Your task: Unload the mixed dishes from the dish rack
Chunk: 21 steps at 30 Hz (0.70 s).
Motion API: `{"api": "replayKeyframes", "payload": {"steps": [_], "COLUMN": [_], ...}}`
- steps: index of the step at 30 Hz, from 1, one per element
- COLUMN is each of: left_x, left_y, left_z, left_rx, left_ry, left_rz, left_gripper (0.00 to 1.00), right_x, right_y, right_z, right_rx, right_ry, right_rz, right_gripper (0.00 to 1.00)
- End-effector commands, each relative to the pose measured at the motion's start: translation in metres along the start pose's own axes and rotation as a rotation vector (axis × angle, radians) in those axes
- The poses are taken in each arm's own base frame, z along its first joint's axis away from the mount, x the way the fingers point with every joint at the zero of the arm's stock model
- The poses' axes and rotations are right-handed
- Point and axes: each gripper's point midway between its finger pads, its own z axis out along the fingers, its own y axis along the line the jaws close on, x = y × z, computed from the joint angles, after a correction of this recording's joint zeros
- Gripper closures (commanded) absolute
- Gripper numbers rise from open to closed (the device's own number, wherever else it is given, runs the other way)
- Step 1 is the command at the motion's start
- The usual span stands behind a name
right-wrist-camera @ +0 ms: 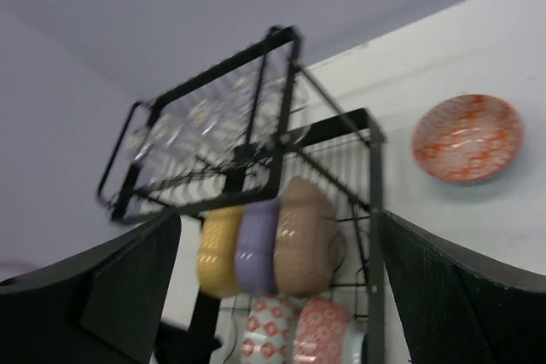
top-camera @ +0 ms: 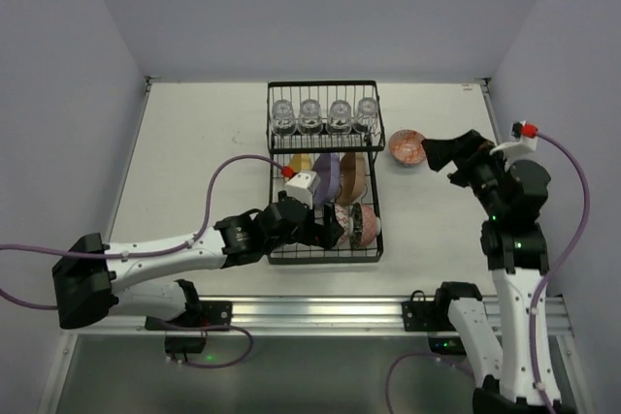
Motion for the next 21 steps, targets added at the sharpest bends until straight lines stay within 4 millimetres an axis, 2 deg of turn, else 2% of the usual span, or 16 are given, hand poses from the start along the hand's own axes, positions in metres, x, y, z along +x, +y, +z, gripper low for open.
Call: {"api": "replayKeyframes", "payload": {"steps": [1,3,5,10,12,17,19,21], "left_x": [-0.005,-0.005,0.001,0.009,0.011,0.012,0.013,0.011], "left_y": [-0.029,-0.031,-0.024,-0.022,-0.023,-0.017,-0.014,-0.014], "left_z": [0.012,0.015,0.022,0.034,0.038,0.044,0.044,0.044], "left_rx": [0.214,0.241,0.237,0.274,0.288,0.300,0.315,0.336], "left_ry": [-0.013,-0.017,-0.001,0.020,0.023,0.018,0.018,0.004], "left_rz": [-0.120,-0.135,-0.149,-0.178,-0.189,-0.211,-0.221,-0.226], "left_gripper": [0.00,0.00,0.04,0.20,0.32,0.49,0.53,0.62], "right_x": [0.046,0.057,0.071,0.085,0.085,0.082,0.082,0.082], "right_y": [0.052,0.057,0.056,0.066,0.068,0.077,0.080,0.082], "right_z": [-0.043,-0.066,-0.080,-0.110,-0.116,-0.126,-0.128,-0.129], "right_rx": [-0.365,-0.400,-0.410,-0.478,-0.488,-0.522,-0.535,-0.548], "right_ry": [0.151,0.169,0.218,0.251,0.256,0.253,0.254,0.260], "right_rz": [-0.023,-0.031,-0.025,-0.056,-0.060,-0.065,-0.069,-0.065], "right_gripper": [0.01,0.02,0.04,0.05,0.05,0.06,0.06,0.06]}}
